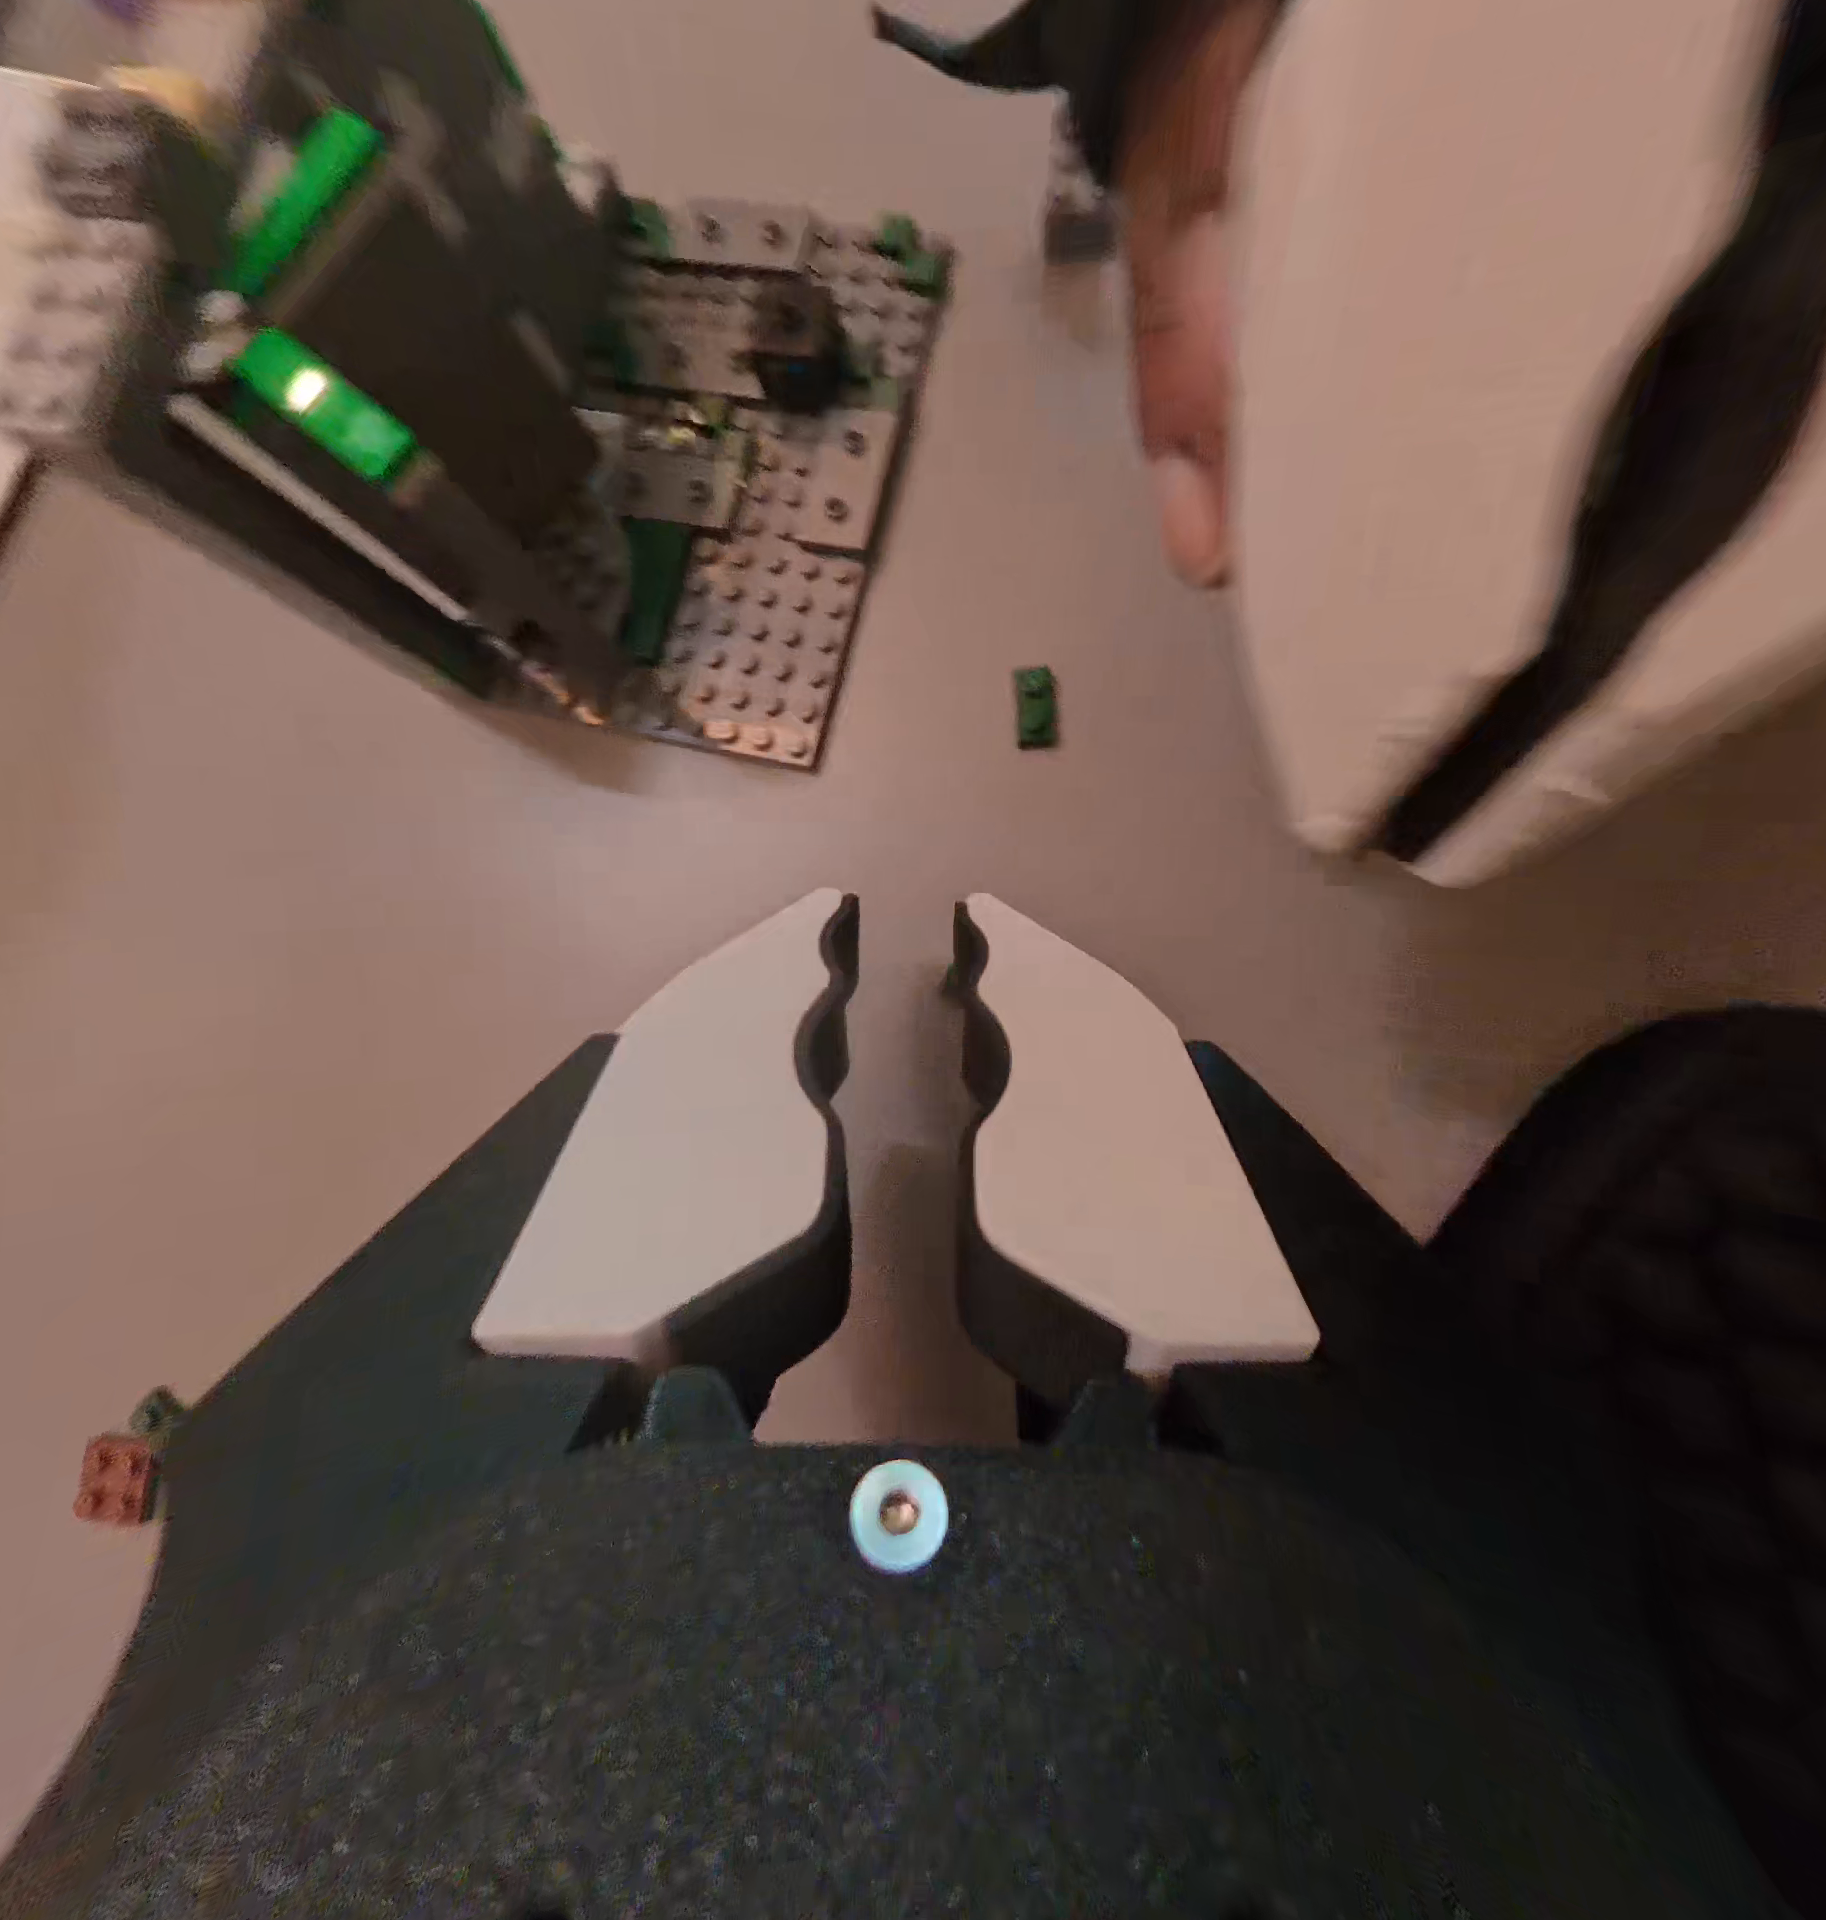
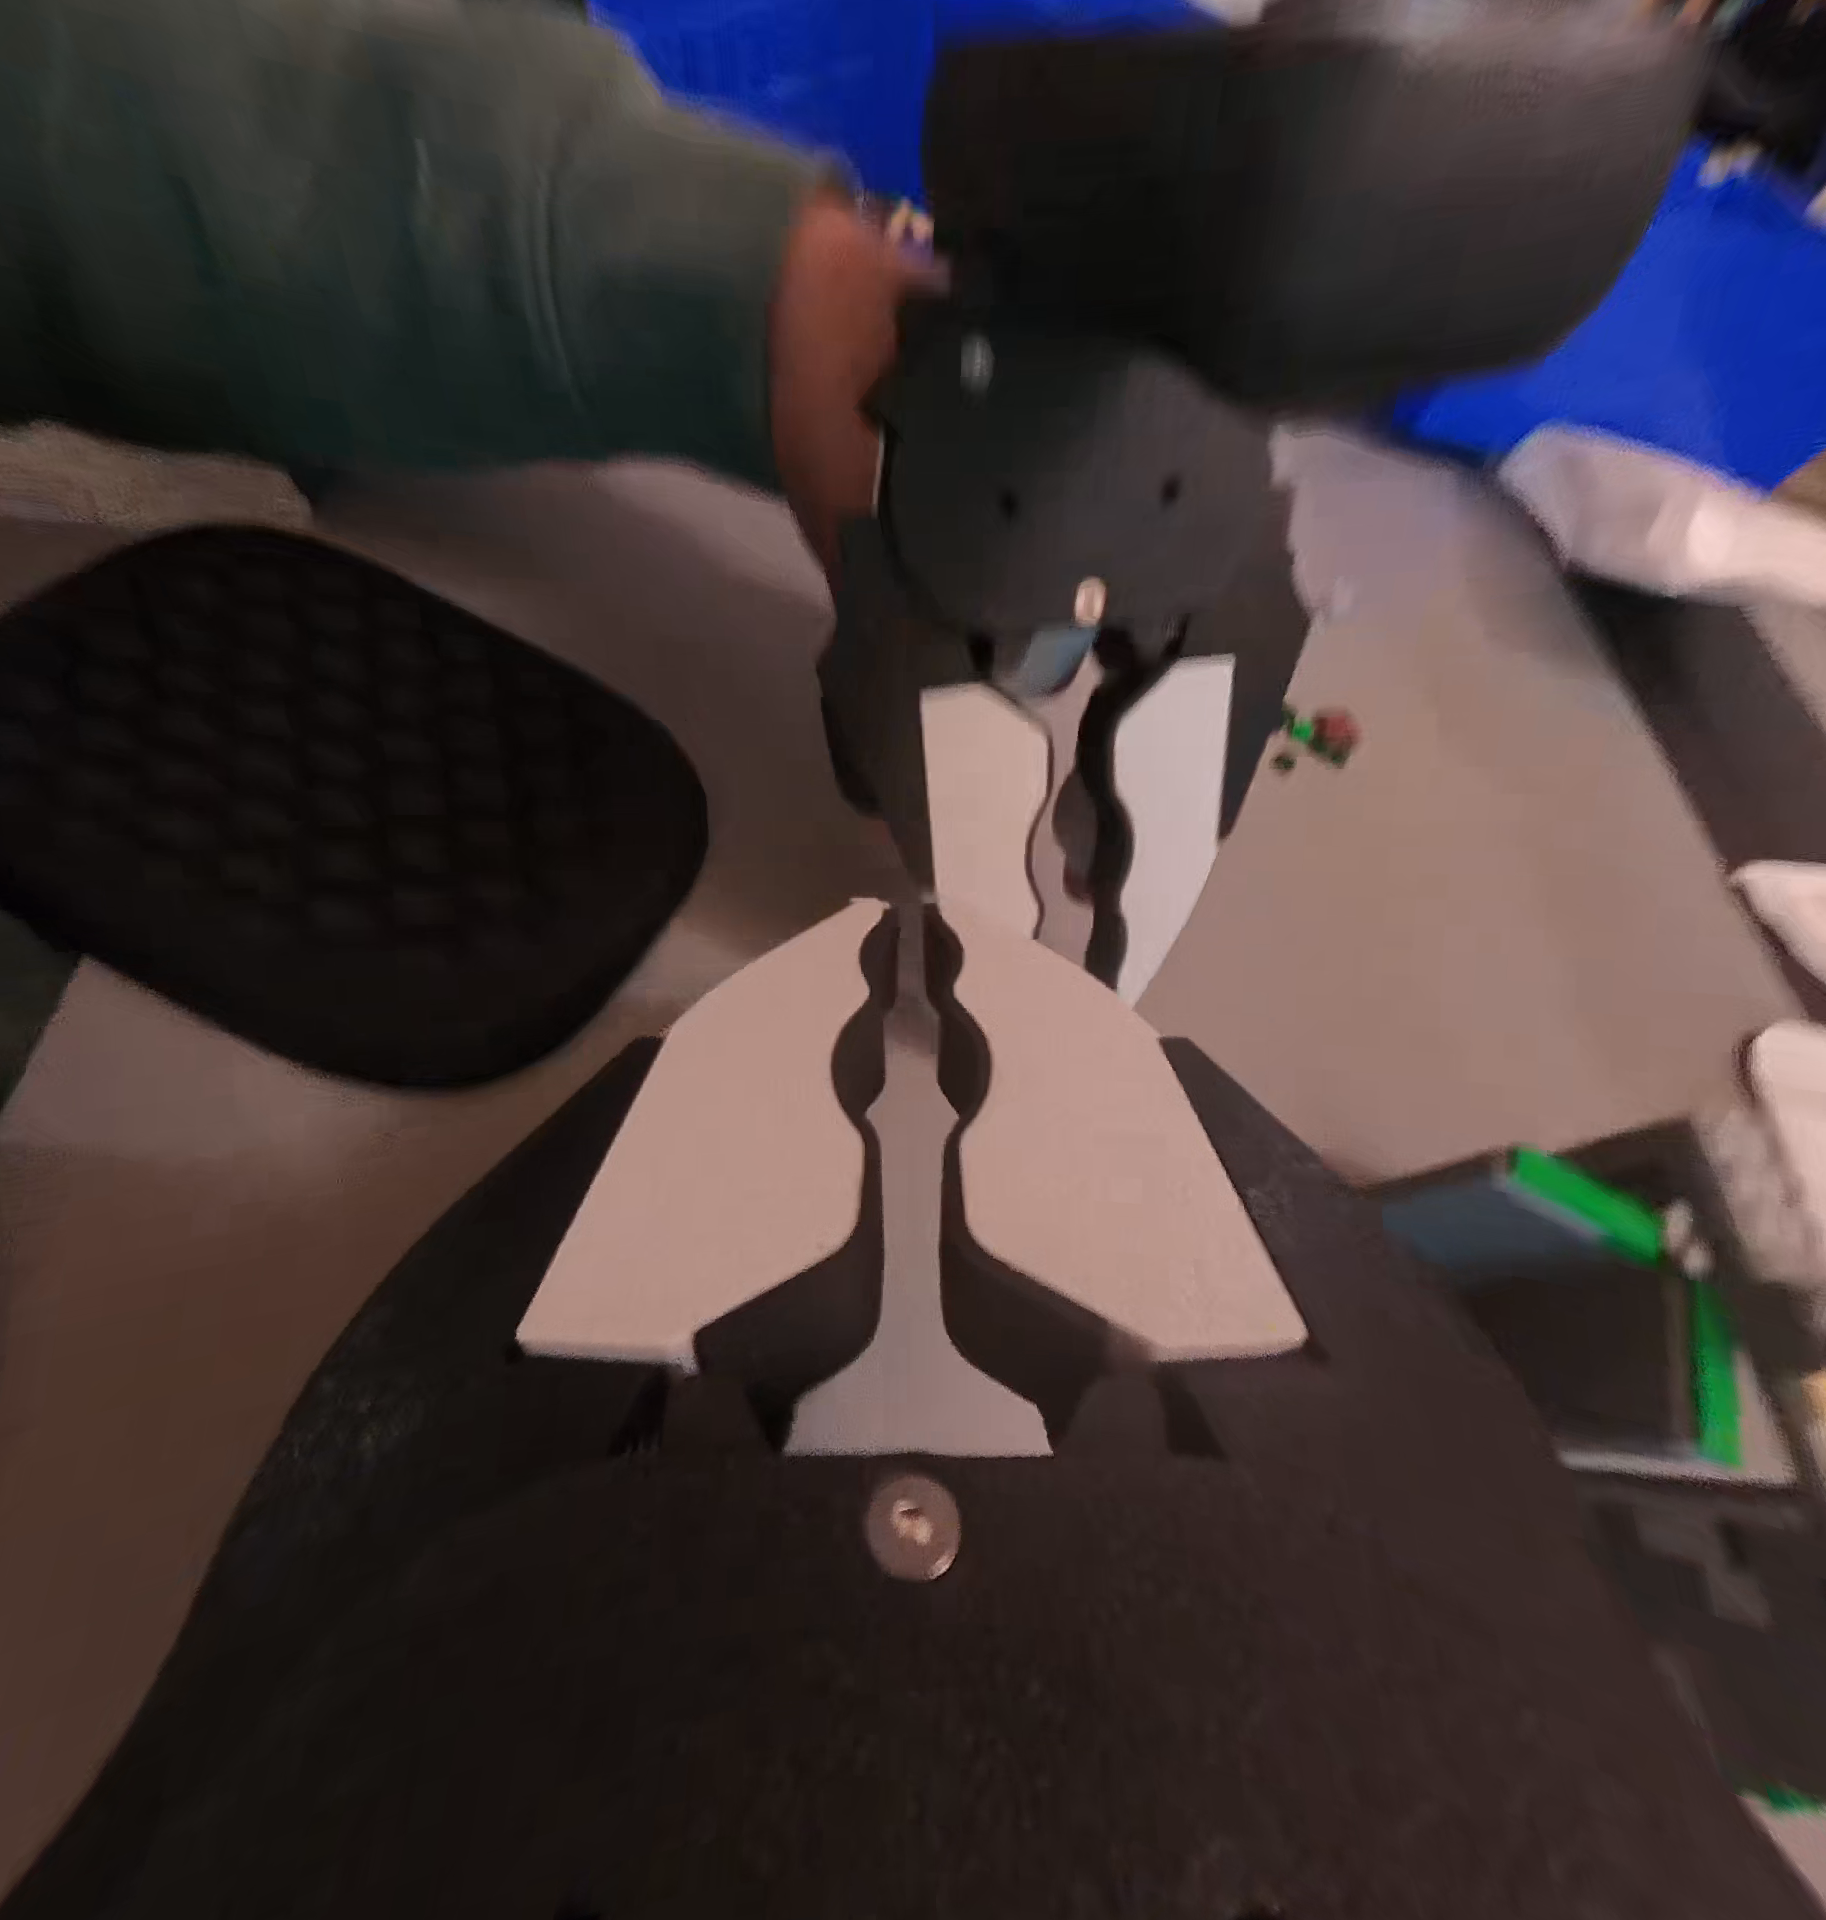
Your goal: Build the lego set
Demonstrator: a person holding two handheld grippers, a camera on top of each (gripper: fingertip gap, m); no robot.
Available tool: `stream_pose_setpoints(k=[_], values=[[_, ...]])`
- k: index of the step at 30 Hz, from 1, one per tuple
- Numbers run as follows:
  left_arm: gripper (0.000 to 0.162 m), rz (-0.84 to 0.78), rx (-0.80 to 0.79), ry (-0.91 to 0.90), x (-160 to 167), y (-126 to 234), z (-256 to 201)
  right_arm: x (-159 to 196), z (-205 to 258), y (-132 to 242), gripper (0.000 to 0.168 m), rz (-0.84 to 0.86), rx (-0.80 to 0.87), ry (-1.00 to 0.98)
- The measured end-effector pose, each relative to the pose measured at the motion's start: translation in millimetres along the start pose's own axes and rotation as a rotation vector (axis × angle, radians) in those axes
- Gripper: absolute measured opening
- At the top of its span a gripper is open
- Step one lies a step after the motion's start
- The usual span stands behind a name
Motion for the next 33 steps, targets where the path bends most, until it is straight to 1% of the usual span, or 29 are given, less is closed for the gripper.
stream_pose_setpoints(k=[1,4,7,8,12,16,19,29,33], values=[[0.015,-0.033,-0.036,0.029,2.5,1.6,1.0,-11.2,0.9,-0.4,0.004,-0.021,0.005,0.024],[0.01,-0.126,-0.146,0.099,9.3,5.9,3.5,-40.9,1.3,-3.0,0.003,-0.059,0.032,0.069],[0.004,-0.206,-0.264,0.169,14.0,11.3,4.9,-60.8,-1.5,-7.1,0.001,-0.062,0.064,0.094],[0.0,-0.227,-0.308,0.188,15.5,12.9,5.2,-65.0,-2.7,-7.8,0.0,-0.06,0.084,0.096],[0.0,-0.289,-0.49,0.263,21.6,18.0,8.3,-67.6,-9.1,-4.2,0.0,-0.053,0.192,0.037],[0.0,-0.324,-0.686,0.327,24.8,25.8,11.1,-51.3,-19.7,7.4,0.0,-0.044,0.338,-0.063],[0.0,-0.311,-0.766,0.345,26.4,31.0,14.7,-33.9,-27.6,20.1,0.0,-0.034,0.428,-0.125],[0.0,-0.345,-0.772,0.374,28.8,41.2,20.7,42.3,-59.9,81.7,0.0,0.075,0.669,-0.261],[0.0,-0.351,-0.767,0.367,29.3,40.1,18.5,70.0,-72.0,103.8,0.0,0.11,0.692,-0.307]])
Point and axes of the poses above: each gripper's, where its closed fingertips meet, y back along the fingers, x out of its underside, z = x × y across the jaws, the point moved 10 cm from there along y, back along the fingers, and after that the axes turned 4 degrees about x, right-handed, at the moved point
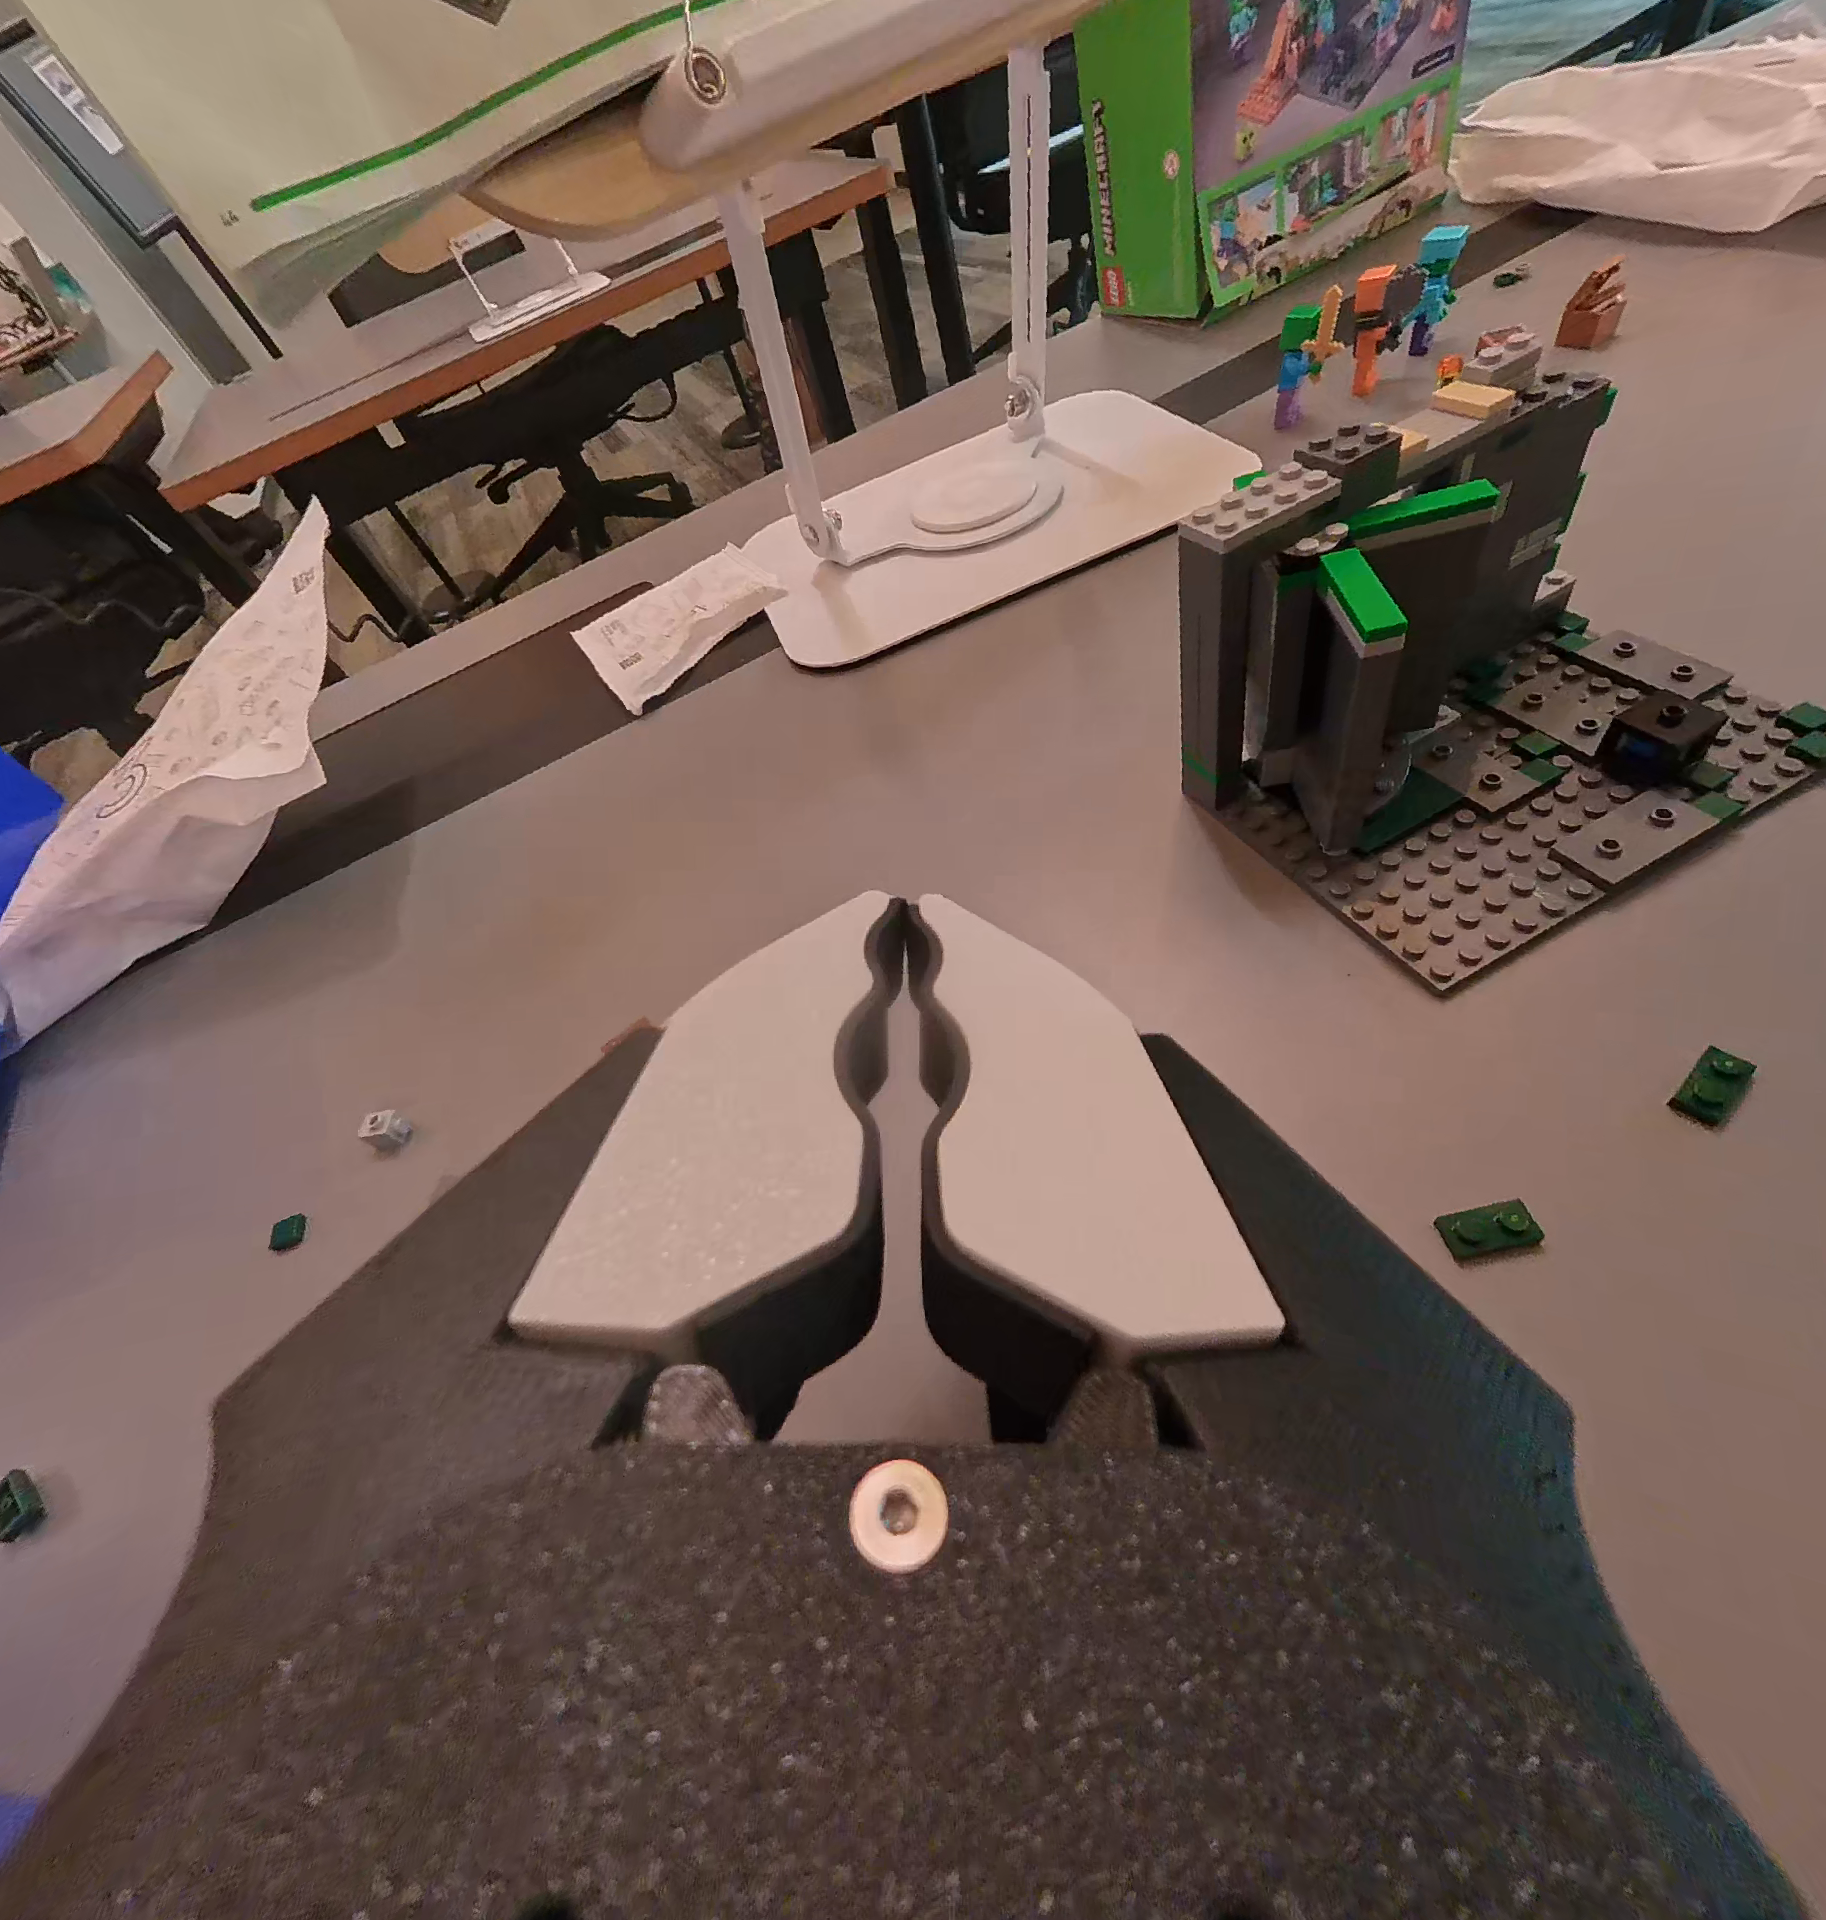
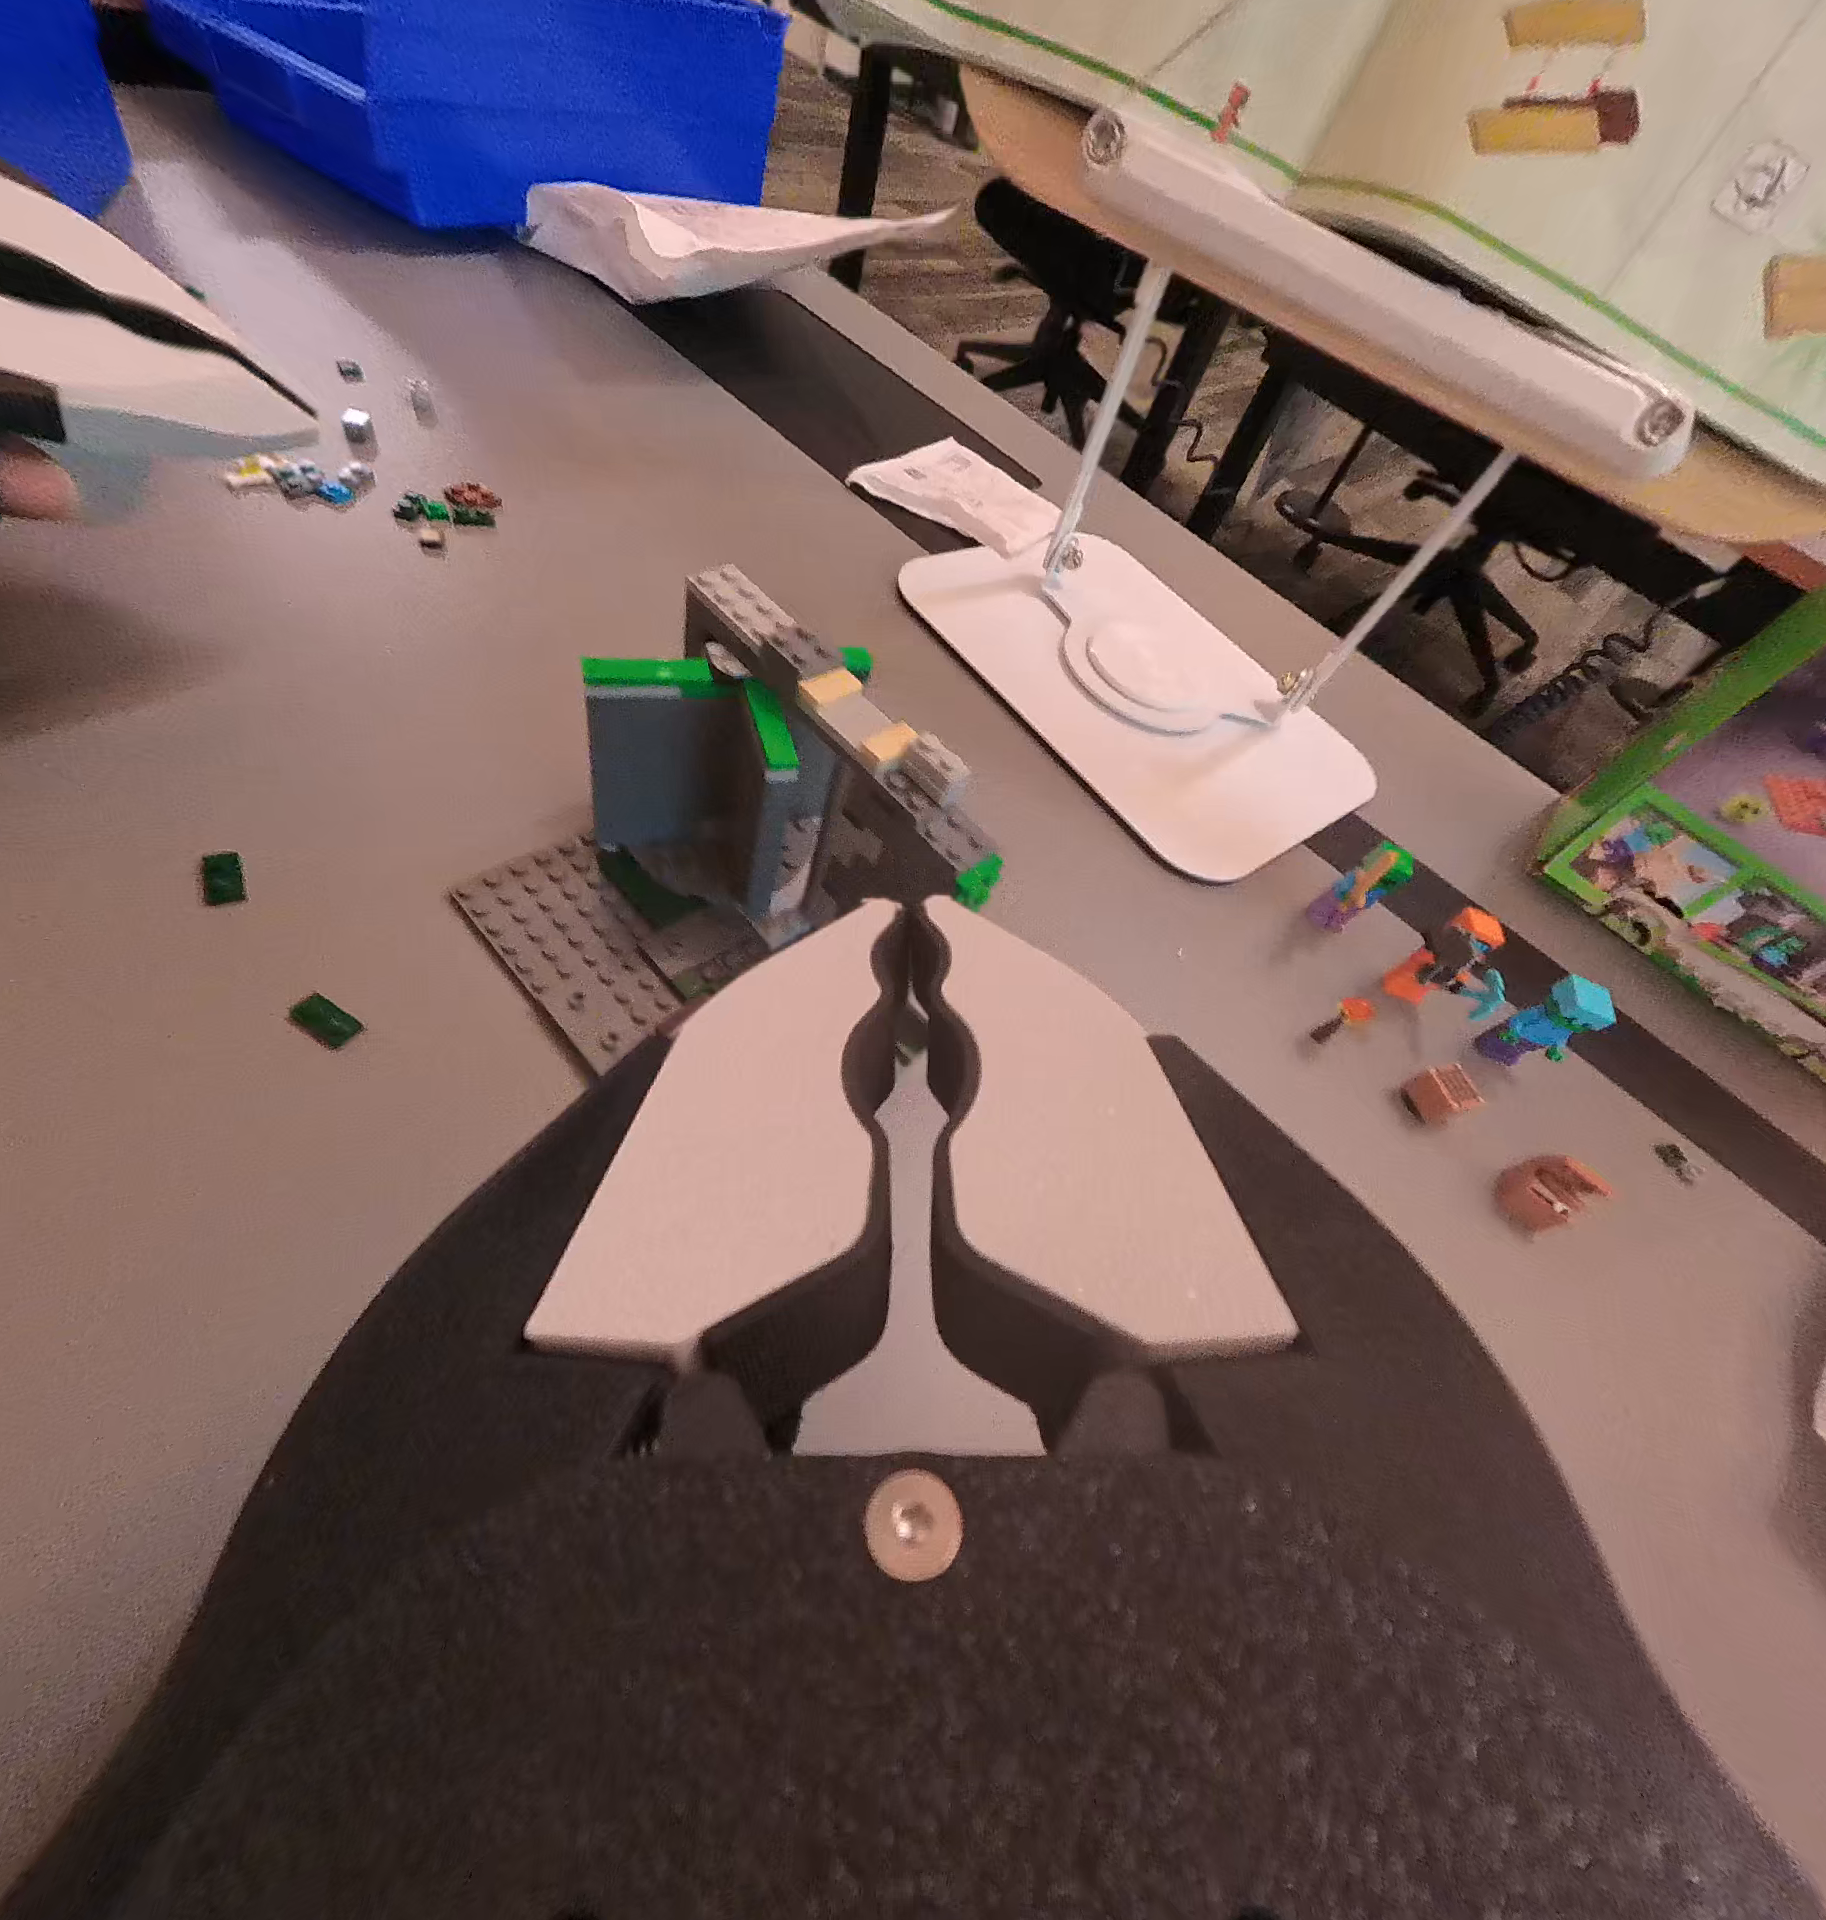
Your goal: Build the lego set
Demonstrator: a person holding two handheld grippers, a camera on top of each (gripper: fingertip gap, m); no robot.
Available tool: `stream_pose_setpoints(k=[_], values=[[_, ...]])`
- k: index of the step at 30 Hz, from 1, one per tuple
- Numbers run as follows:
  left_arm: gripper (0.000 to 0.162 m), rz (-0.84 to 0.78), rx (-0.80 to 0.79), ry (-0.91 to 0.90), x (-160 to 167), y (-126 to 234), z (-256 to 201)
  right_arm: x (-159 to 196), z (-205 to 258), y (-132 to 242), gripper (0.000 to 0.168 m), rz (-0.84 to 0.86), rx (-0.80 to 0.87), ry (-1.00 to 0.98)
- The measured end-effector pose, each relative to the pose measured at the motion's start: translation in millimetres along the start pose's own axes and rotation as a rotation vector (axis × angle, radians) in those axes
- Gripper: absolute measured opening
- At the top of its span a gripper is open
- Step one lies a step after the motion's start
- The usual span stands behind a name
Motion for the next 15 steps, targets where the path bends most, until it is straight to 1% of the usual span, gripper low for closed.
stream_pose_setpoints(k=[3,6,12,15], values=[[0.0,0.0,0.009,-0.007,-0.1,-0.9,-1.6,13.8,-12.9,-2.9,0.001,0.036,-0.047,0.007],[0.0,0.001,0.023,-0.017,-0.5,-3.2,-5.3,16.0,-13.8,-11.8,0.005,0.046,-0.129,0.016],[0.0,0.008,0.035,-0.043,0.4,-4.9,-11.4,-3.0,20.1,-41.8,0.002,0.034,-0.342,0.081],[0.0,0.014,0.038,-0.043,2.8,-4.8,-11.6,-9.0,35.6,-63.9,0.0,0.067,-0.354,0.111]])
Point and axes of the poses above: each gripper's, where its closed fingertips meet, y back along the fingers, x out of its underside, z = x × y across the jaws, the point moved 10 cm from there along y, back along the fingers, and after that the axes turned 4 degrees about x, right-handed, at the moved point
